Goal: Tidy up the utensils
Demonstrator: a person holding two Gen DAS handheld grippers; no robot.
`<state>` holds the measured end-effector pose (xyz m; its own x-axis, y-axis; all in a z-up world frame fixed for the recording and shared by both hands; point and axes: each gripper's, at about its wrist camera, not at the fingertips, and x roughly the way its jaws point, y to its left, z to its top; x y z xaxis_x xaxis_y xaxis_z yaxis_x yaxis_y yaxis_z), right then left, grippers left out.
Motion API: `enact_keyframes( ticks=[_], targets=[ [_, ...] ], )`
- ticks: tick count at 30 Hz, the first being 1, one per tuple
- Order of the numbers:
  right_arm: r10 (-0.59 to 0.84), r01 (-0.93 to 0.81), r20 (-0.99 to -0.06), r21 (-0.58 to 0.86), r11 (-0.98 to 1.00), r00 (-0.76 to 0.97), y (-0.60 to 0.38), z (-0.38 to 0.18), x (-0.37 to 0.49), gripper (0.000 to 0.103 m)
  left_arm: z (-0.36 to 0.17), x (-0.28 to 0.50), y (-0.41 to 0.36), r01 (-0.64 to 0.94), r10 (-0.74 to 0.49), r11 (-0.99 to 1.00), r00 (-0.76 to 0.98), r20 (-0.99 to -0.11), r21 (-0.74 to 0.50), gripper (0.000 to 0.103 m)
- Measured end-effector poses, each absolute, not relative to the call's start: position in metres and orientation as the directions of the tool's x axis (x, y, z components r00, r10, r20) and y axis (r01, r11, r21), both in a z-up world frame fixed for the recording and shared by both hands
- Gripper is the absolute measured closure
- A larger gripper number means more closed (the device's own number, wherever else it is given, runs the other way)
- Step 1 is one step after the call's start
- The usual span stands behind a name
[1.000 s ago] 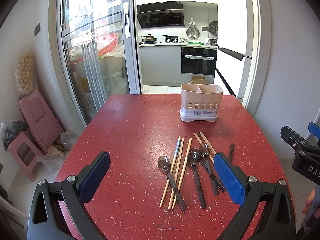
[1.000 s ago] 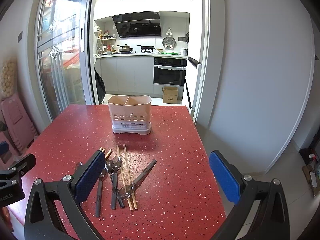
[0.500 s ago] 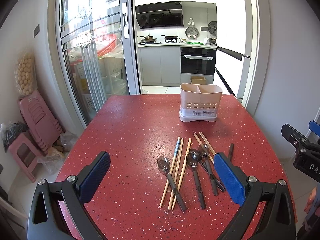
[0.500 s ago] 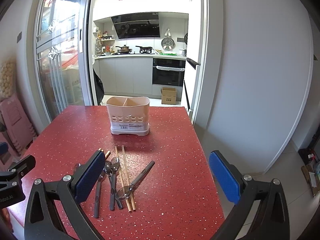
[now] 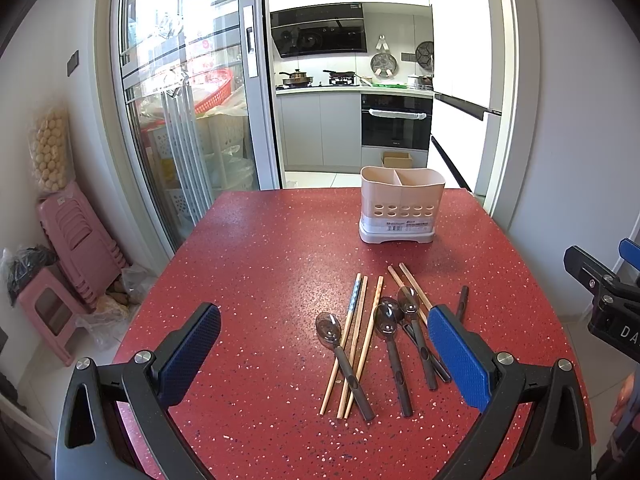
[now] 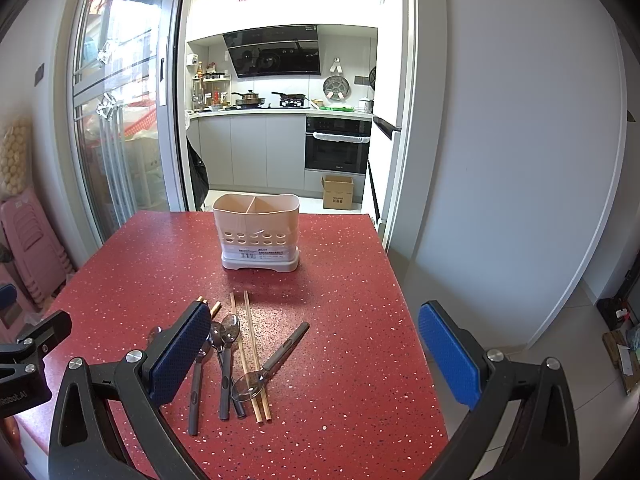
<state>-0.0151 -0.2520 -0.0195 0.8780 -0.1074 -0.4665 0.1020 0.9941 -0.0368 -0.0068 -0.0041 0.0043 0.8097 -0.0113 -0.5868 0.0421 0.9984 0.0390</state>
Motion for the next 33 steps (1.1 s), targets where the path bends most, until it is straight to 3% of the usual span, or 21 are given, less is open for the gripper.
enact_keyframes(
  ticks=[33],
  targets=[
    [-0.116,0.107,-0.488,-0.046,0.993,0.865,-0.2513,-0.0207,-0.0138,0.0,0.0011,-0.0057,-0.0047,0.045,-0.004,0.998,0.8,-0.6,0.054,0.0]
  ],
)
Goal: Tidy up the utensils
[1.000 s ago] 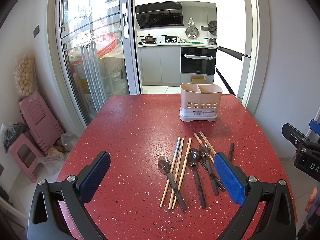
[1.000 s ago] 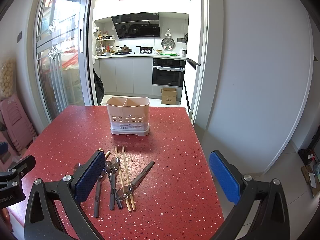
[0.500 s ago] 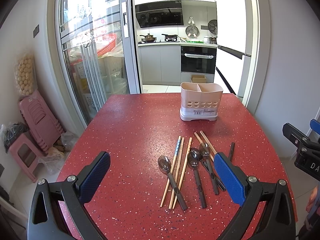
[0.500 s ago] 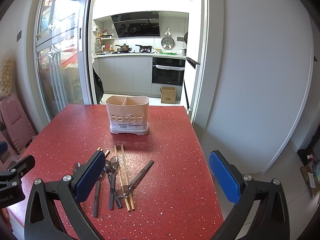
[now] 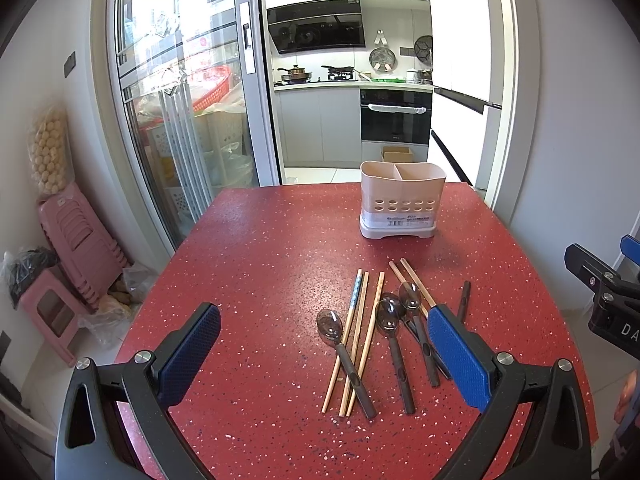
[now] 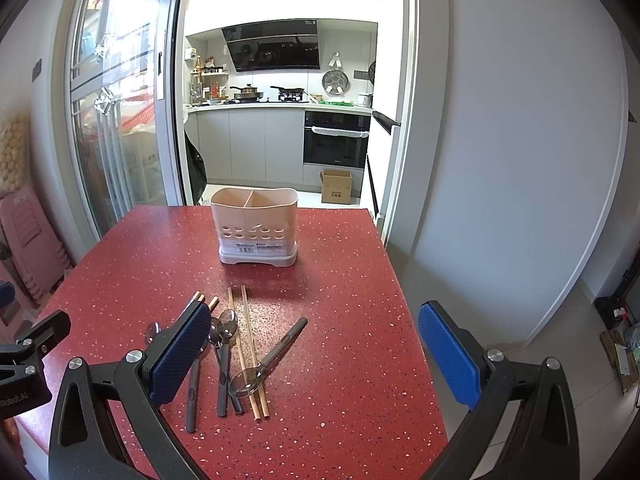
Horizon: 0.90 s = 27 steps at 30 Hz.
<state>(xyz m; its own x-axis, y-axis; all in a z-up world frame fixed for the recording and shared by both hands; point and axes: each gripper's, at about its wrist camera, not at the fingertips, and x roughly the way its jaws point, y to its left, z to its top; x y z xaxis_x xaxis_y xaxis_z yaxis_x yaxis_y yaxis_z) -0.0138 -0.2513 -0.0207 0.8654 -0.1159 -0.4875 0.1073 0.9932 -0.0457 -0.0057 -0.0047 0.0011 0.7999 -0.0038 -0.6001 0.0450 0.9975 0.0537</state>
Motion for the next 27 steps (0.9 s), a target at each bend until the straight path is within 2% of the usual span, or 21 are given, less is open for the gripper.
enact_keyframes(
  ticks=[27],
  targets=[
    [-0.125,0.111,-0.511,-0.057,0.992,0.85,-0.246,-0.0181,-0.0066,0.0,-0.0002,-0.0015,-0.0052,0.047,-0.005,0.997,0.792,-0.61,0.054,0.0]
  ],
)
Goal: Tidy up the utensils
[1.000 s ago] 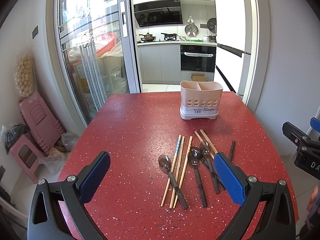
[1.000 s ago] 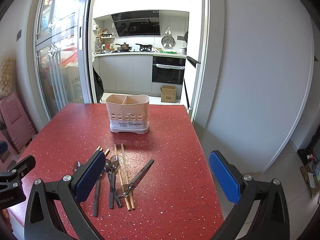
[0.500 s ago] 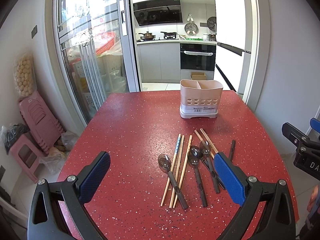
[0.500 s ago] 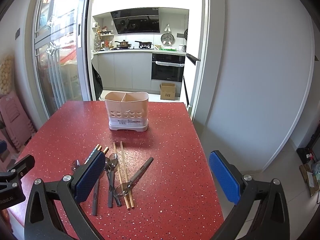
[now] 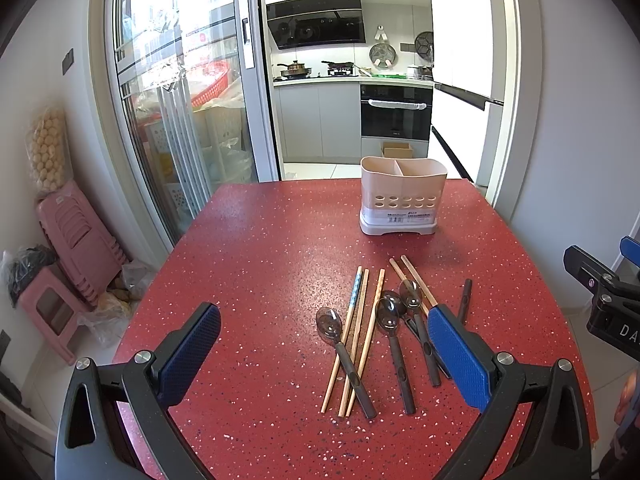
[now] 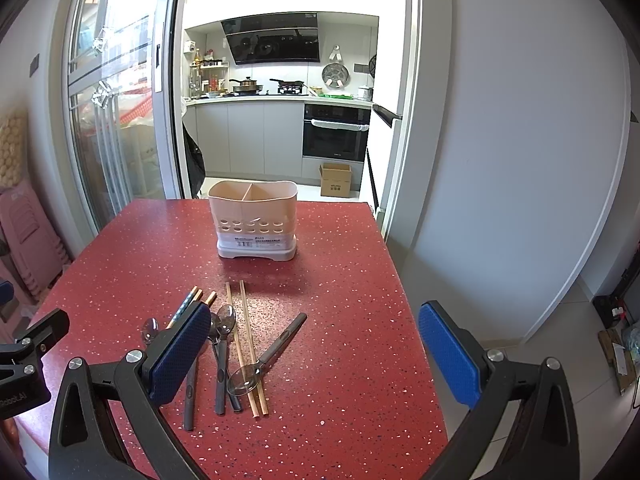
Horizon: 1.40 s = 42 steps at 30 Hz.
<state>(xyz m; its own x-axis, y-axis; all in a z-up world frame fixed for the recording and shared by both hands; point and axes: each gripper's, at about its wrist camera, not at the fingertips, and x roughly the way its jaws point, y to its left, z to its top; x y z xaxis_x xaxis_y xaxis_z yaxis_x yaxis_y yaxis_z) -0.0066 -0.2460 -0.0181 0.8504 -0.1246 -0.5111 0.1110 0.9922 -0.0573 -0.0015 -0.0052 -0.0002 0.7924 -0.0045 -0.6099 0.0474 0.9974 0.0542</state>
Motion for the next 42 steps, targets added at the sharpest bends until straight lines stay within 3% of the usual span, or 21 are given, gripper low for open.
enact_keyframes(
  ticks=[8,14,20,26,39,42],
  targets=[
    [-0.133,0.112,-0.529,-0.072,0.991,0.838,-0.244,-0.019,-0.003,0.0,-0.004,0.001,-0.005,0.049,-0.008,0.998,0.782,-0.623,0.049,0.0],
    [-0.136,0.064,-0.671,-0.131,0.989,0.729,-0.244,-0.029,0.019,0.0,-0.017,0.022,-0.002,0.084,-0.037,0.996,0.677,-0.735,0.026,0.0],
    [-0.033,0.109,-0.798,0.041,0.993,0.601,-0.272,-0.042,0.049,0.0,-0.044,0.059,0.002,0.085,-0.04,0.996,0.515,-0.856,0.005,0.0],
    [0.134,0.148,-0.86,0.234,0.961,0.492,-0.296,-0.071,0.094,0.0,-0.092,0.101,0.009,-0.004,-0.008,1.0,0.322,-0.947,-0.009,0.0],
    [0.252,0.387,-0.939,0.328,0.862,0.235,-0.306,-0.162,0.183,0.004,-0.152,0.14,0.019,-0.118,-0.063,0.99,0.156,-0.986,-0.082,0.004],
    [0.248,0.424,-0.95,0.308,0.852,0.192,-0.3,-0.177,0.195,0.011,-0.16,0.142,0.018,-0.118,-0.073,0.989,0.135,-0.988,-0.09,0.016]
  ],
)
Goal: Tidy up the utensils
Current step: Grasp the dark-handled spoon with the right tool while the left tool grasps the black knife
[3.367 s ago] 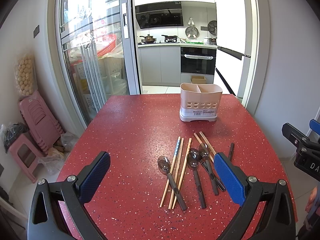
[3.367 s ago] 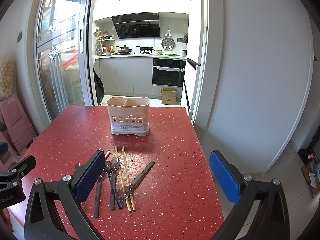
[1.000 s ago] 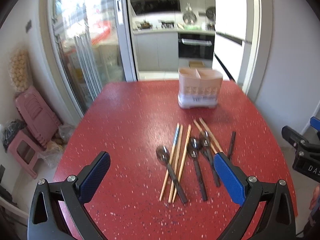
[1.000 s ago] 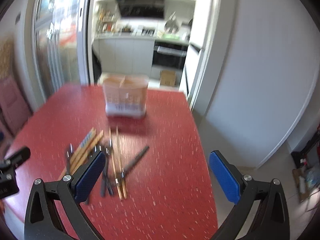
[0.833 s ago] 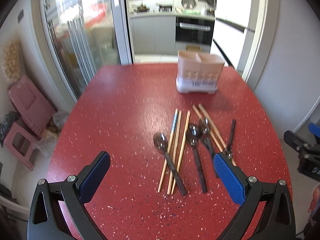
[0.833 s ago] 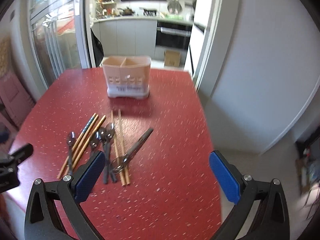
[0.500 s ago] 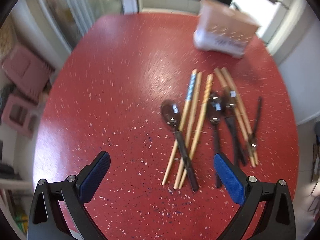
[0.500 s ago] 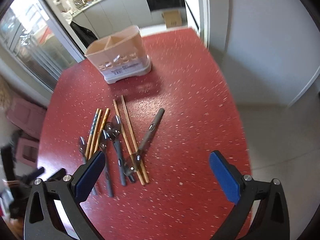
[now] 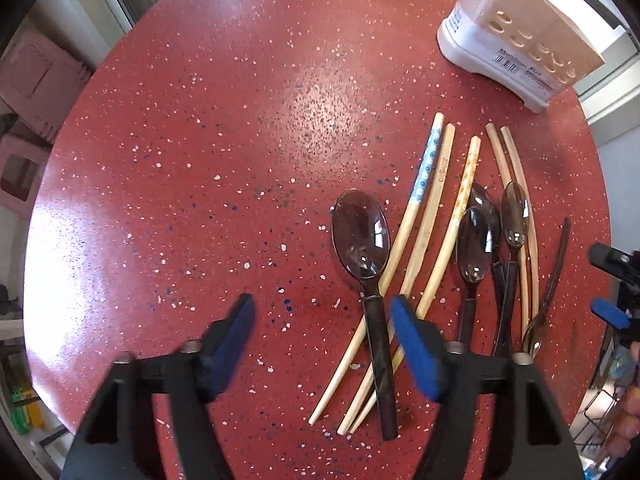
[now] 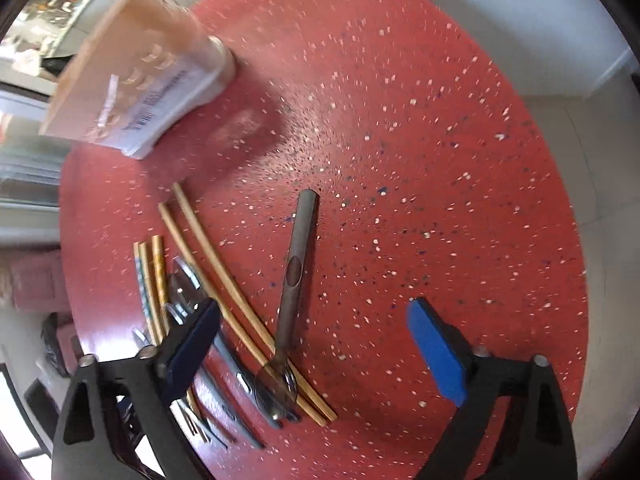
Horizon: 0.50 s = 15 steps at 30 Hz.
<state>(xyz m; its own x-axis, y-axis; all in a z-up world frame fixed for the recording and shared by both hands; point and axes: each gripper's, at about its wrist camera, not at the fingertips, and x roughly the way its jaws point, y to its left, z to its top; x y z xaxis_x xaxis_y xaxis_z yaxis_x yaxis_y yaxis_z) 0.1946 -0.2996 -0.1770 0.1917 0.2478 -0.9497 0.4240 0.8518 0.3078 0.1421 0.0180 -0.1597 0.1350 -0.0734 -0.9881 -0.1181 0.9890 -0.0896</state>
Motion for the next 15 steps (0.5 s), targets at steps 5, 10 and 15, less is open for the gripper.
enact_keyframes(
  ticks=[5,10,15],
  targets=[
    [0.207,0.442,-0.972,0.235,0.866,0.111,-0.28,-0.197,0.212,0.029,-0.173,0.142,0.018,-0.139,-0.103,0.983,0.117,-0.988,-0.119,0.016],
    [0.117,0.41,-0.991,0.133,0.902,0.063,-0.259,-0.204,0.222,0.046,-0.168,0.15,0.015,-0.1,-0.078,0.991,0.115,-0.99,-0.09,0.017],
    [0.06,0.329,-0.997,0.074,0.942,0.053,-0.245,-0.204,0.224,0.085,-0.162,0.153,0.007,-0.085,-0.034,0.995,0.114,-0.993,-0.044,0.025]
  ],
)
